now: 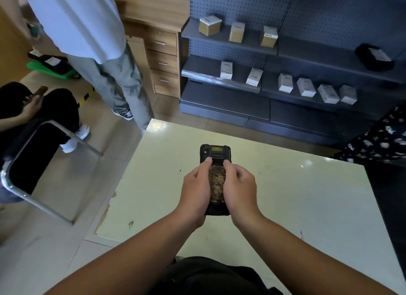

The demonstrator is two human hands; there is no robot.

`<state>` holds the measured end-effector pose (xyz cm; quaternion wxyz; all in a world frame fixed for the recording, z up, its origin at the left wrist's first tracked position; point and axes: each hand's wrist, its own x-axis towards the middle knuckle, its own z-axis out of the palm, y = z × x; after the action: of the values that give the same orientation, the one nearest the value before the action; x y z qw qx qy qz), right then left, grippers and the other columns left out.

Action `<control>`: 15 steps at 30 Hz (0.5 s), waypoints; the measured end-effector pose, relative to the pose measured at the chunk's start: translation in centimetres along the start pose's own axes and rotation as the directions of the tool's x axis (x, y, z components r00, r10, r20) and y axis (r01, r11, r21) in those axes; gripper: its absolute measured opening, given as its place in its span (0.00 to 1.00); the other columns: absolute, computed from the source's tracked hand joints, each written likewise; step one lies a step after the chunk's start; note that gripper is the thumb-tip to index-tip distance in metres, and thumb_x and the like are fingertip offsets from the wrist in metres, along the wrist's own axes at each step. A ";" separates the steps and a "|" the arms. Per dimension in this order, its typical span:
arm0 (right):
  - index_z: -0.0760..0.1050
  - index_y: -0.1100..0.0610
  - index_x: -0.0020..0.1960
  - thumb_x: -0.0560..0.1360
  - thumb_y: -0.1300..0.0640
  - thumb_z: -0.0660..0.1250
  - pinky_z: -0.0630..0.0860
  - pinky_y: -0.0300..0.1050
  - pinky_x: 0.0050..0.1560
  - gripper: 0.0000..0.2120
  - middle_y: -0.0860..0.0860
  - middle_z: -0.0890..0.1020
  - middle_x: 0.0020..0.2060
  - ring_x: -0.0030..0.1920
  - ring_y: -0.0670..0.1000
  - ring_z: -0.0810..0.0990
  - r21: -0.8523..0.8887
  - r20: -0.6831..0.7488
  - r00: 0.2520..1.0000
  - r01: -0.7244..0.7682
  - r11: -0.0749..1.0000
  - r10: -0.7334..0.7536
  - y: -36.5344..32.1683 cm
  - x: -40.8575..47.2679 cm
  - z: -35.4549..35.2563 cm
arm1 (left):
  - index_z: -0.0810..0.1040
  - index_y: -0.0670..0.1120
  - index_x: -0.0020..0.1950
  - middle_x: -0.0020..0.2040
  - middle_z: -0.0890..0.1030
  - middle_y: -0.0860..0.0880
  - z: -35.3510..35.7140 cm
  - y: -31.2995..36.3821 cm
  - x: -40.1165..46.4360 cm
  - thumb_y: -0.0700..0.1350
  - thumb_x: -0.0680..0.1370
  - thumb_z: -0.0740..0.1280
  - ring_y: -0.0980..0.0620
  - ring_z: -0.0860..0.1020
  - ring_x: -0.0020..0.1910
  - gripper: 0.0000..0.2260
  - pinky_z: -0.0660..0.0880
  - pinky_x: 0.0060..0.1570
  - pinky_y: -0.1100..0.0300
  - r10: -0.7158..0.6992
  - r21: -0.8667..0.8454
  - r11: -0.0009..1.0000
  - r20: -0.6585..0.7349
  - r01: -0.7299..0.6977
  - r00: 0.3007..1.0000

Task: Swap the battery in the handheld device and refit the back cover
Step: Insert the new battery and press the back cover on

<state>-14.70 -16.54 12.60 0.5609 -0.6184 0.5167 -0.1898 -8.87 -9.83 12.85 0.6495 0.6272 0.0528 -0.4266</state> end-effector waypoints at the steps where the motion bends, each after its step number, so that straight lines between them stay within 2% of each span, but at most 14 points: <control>1: 0.80 0.59 0.40 0.82 0.48 0.62 0.78 0.47 0.37 0.19 0.54 0.83 0.35 0.35 0.52 0.81 -0.046 -0.007 1.000 0.025 0.999 -0.026 0.1 0.0 0.0 | 0.87 0.51 0.47 0.48 0.88 0.43 0.0 -0.1 0.0 0.56 0.82 0.63 0.41 0.87 0.48 0.16 0.85 0.49 0.40 0.002 0.010 1.000 -0.016 -0.002 1.000; 4: 0.78 0.63 0.37 0.81 0.50 0.60 0.79 0.54 0.36 0.21 0.57 0.81 0.32 0.33 0.56 0.79 -0.171 -0.001 0.996 0.083 0.982 -0.085 0.4 0.3 0.0 | 0.86 0.52 0.42 0.42 0.87 0.45 -0.2 -0.6 0.2 0.55 0.82 0.62 0.41 0.87 0.46 0.17 0.84 0.47 0.42 0.030 0.060 0.998 -0.051 -0.027 0.998; 6: 0.76 0.64 0.37 0.80 0.51 0.59 0.78 0.55 0.34 0.21 0.58 0.79 0.31 0.32 0.53 0.77 -0.218 0.021 0.995 0.103 0.971 -0.101 0.5 0.3 0.0 | 0.86 0.52 0.40 0.40 0.86 0.47 -0.5 -0.8 0.2 0.54 0.82 0.61 0.40 0.86 0.47 0.17 0.84 0.48 0.39 0.042 0.083 0.996 -0.055 -0.038 0.998; 8: 0.76 0.65 0.36 0.80 0.52 0.58 0.76 0.53 0.32 0.21 0.59 0.78 0.30 0.32 0.53 0.75 -0.235 0.040 0.994 0.110 0.966 -0.103 0.5 0.4 -0.1 | 0.85 0.50 0.43 0.43 0.85 0.45 -0.6 -0.9 0.0 0.54 0.82 0.60 0.39 0.86 0.48 0.17 0.83 0.48 0.38 0.033 0.087 0.996 -0.056 -0.028 0.998; 11: 0.72 0.66 0.34 0.81 0.55 0.57 0.70 0.47 0.32 0.21 0.55 0.74 0.29 0.31 0.53 0.73 -0.219 0.048 0.995 0.098 0.971 -0.090 0.9 0.4 -0.1 | 0.84 0.48 0.48 0.49 0.86 0.40 -0.7 -0.9 -0.1 0.54 0.82 0.58 0.37 0.85 0.51 0.17 0.84 0.50 0.36 0.007 0.097 0.995 -0.061 -0.001 0.998; 15: 0.64 0.61 0.32 0.78 0.58 0.55 0.64 0.47 0.33 0.16 0.53 0.68 0.29 0.32 0.52 0.67 -0.231 0.047 0.992 0.122 0.965 -0.114 1.6 0.2 0.0 | 0.83 0.44 0.52 0.46 0.84 0.42 -0.8 -0.7 0.2 0.56 0.78 0.55 0.34 0.84 0.52 0.22 0.81 0.50 0.29 -0.054 0.062 0.996 -0.049 0.057 0.997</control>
<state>-15.30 -16.49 11.08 0.4807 -0.7126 0.4883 -0.1505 -8.77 -9.12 12.03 0.6157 0.6556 0.0719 -0.4312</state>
